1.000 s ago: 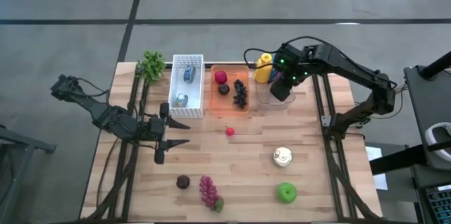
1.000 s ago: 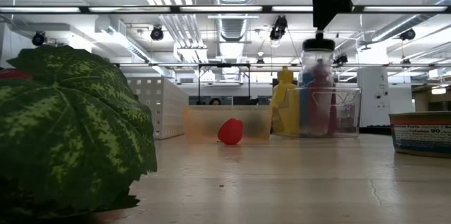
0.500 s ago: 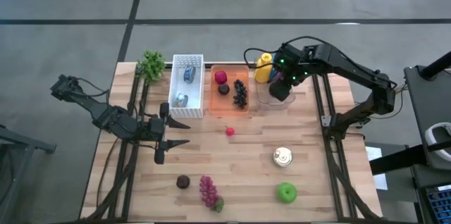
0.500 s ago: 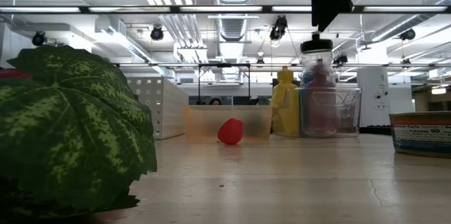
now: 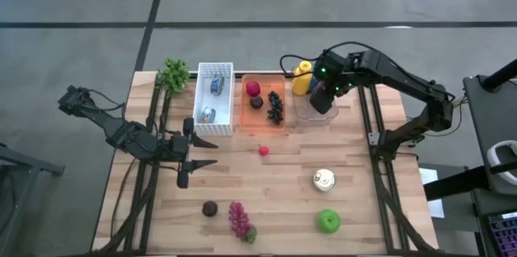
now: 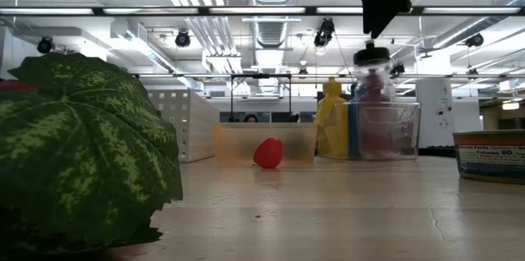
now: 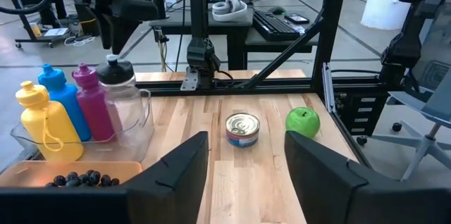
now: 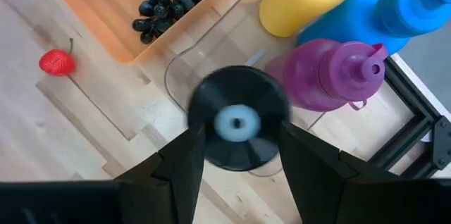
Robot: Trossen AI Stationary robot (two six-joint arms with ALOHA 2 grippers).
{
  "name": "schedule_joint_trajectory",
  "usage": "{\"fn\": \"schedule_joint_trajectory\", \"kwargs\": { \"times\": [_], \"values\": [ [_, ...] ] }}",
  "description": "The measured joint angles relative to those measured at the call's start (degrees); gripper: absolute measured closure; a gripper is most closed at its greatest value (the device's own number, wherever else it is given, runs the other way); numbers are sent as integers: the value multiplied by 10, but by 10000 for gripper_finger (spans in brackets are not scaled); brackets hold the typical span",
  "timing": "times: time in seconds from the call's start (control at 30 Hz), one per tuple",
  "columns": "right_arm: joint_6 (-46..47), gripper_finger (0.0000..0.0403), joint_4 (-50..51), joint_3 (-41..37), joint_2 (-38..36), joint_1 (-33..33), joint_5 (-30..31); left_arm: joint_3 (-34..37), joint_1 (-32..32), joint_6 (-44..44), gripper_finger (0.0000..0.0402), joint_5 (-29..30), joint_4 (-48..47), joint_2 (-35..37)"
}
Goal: Pick & Place Food Item
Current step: Put the strawberry into the orange bin
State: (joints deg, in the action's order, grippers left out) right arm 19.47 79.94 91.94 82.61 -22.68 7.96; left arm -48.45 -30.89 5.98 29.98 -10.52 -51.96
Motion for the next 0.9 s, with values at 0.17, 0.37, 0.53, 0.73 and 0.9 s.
{"fn": "schedule_joint_trajectory", "kwargs": {
  "times": [0.17, 0.37, 0.53, 0.73, 0.9],
  "values": [
    [0, 227, 0, 0, 0, 0, 20, 0, 0, 0, 218, 0, 0, 0],
    [0, 234, 0, 0, -1, 0, 37, 0, 0, 0, 224, 0, 0, 0],
    [5, 249, 1, 0, -10, 0, 42, 0, 0, 0, 222, 0, 0, 0],
    [28, 289, 1, 0, -43, 13, 49, 0, 0, 1, 214, 0, 0, 0],
    [61, 336, 0, 0, -81, 58, 88, 0, 0, 2, 207, 0, 0, 0]
  ]
}}
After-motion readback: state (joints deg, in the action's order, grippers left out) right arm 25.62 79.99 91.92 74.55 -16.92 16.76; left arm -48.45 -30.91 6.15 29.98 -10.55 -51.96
